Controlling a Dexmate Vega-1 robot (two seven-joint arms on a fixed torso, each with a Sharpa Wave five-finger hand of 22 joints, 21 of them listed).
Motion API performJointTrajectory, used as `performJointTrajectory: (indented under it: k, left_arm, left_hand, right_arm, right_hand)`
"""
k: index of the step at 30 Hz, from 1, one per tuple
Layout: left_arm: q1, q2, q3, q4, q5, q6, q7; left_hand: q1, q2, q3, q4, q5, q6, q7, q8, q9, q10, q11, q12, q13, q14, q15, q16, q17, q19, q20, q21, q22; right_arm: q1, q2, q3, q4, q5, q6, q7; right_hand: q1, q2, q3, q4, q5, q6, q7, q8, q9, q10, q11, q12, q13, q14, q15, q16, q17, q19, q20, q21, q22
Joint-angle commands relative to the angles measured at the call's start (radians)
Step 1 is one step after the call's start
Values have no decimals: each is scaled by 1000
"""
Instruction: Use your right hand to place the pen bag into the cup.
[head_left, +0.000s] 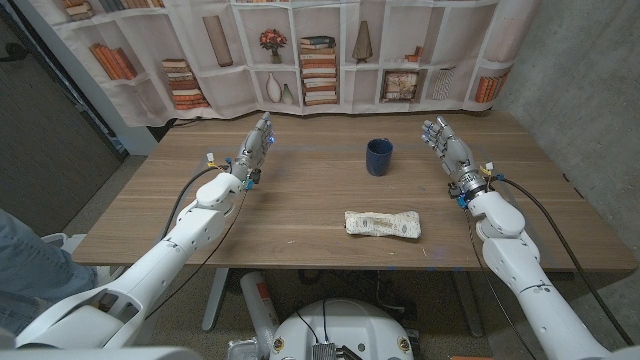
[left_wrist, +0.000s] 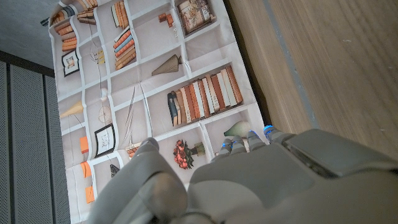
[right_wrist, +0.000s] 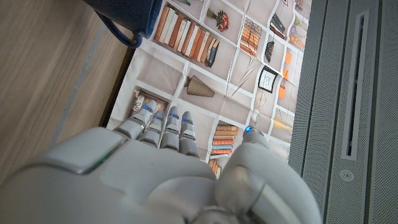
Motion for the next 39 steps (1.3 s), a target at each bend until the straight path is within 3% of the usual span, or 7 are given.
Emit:
performJointTrajectory:
  k: [1, 7, 12, 39]
  left_arm:
    - [1, -2, 3, -4, 9, -5, 11]
    - [9, 1, 1, -17, 8, -4, 15]
    - [14, 2, -1, -22, 6, -2, 17]
    - [23, 13, -2, -33, 7, 3, 11]
  left_hand:
    - [18, 4, 3, -10, -5, -7, 3, 6, 5, -17, 4, 6, 3, -80, -2, 7, 2, -115, -45, 5, 3]
    - [21, 5, 2, -11, -7, -5, 5, 6, 5, -16, 6, 6, 3, -78, 0, 7, 2, -113, -52, 5, 3]
    - [24, 7, 1, -13, -8, -5, 5, 5, 5, -16, 5, 6, 3, -79, -2, 6, 2, -114, -38, 5, 3]
    - [30, 10, -2, -15, -13, -5, 1, 4, 5, -17, 0, 5, 3, -81, -4, 5, 2, -117, -13, 4, 3]
  right_arm:
    - [-30, -22, -7, -28, -3, 21, -1]
    - [-47, -34, -8, -44, -8, 29, -7]
    - [-61, -45, -10, -58, -17, 40, -17]
    - [-121, -101, -31, -136, -41, 66, -66]
  right_hand:
    - [11, -1, 4, -6, -7, 2, -7, 4, 2, 1, -9, 1, 2, 11, 2, 2, 6, 8, -29, -7, 2]
    - [12, -1, 4, -7, -7, 3, -8, 3, 2, 3, -9, 1, 2, 12, 2, 1, 6, 9, -29, -8, 2]
    - [14, -1, 4, -9, -8, 4, -9, 3, 2, 8, -11, 2, 2, 12, 2, 0, 6, 10, -29, -9, 2]
    - [21, -1, 5, -17, -10, 8, -14, 2, 3, 16, -16, 1, 2, 16, 1, -2, 6, 13, -26, -14, 2]
